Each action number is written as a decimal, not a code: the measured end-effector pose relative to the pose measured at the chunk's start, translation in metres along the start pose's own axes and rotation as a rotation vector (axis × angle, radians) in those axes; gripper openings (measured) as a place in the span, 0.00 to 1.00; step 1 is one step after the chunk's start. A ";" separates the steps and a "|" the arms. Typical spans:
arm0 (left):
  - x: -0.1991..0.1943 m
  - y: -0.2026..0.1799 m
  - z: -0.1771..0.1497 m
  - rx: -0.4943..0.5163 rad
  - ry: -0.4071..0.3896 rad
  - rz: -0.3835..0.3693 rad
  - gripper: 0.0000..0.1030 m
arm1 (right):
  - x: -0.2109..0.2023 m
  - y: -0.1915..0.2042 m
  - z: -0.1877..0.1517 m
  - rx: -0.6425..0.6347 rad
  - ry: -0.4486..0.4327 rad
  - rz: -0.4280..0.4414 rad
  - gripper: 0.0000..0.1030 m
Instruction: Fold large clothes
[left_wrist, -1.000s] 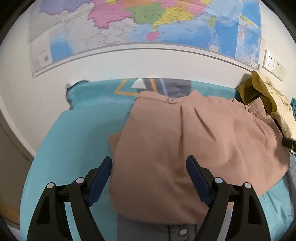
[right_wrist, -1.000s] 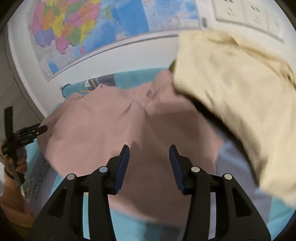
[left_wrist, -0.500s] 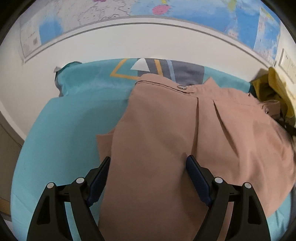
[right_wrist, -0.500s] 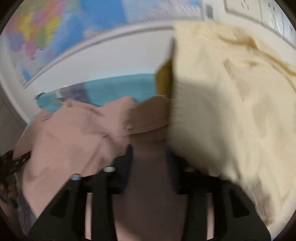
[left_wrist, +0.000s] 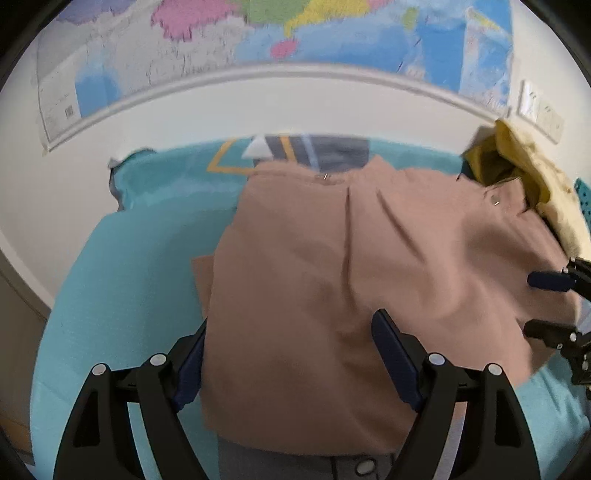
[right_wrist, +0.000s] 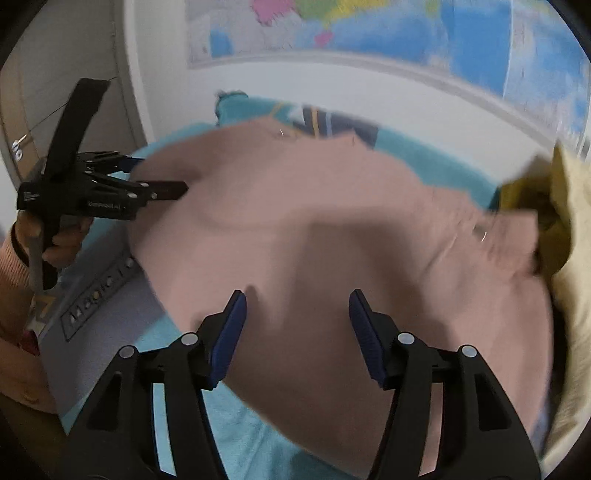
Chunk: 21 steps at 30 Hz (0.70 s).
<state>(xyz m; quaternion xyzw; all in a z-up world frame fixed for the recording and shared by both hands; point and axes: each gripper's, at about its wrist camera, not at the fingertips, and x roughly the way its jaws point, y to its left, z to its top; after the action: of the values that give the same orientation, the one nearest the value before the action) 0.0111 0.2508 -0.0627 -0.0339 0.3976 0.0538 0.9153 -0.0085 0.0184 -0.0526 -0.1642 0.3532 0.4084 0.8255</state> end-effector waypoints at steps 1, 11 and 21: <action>0.009 0.002 0.001 -0.006 0.021 -0.002 0.77 | 0.006 -0.008 -0.002 0.035 0.016 -0.007 0.54; -0.002 -0.004 -0.001 0.000 -0.013 0.046 0.77 | -0.027 0.027 0.018 -0.054 -0.070 0.062 0.69; -0.032 -0.009 -0.018 -0.032 -0.043 0.041 0.84 | 0.015 0.081 0.029 -0.301 -0.004 0.043 0.69</action>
<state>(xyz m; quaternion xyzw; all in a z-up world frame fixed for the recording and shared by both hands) -0.0221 0.2382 -0.0513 -0.0393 0.3776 0.0798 0.9217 -0.0539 0.0925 -0.0419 -0.2776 0.2901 0.4747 0.7832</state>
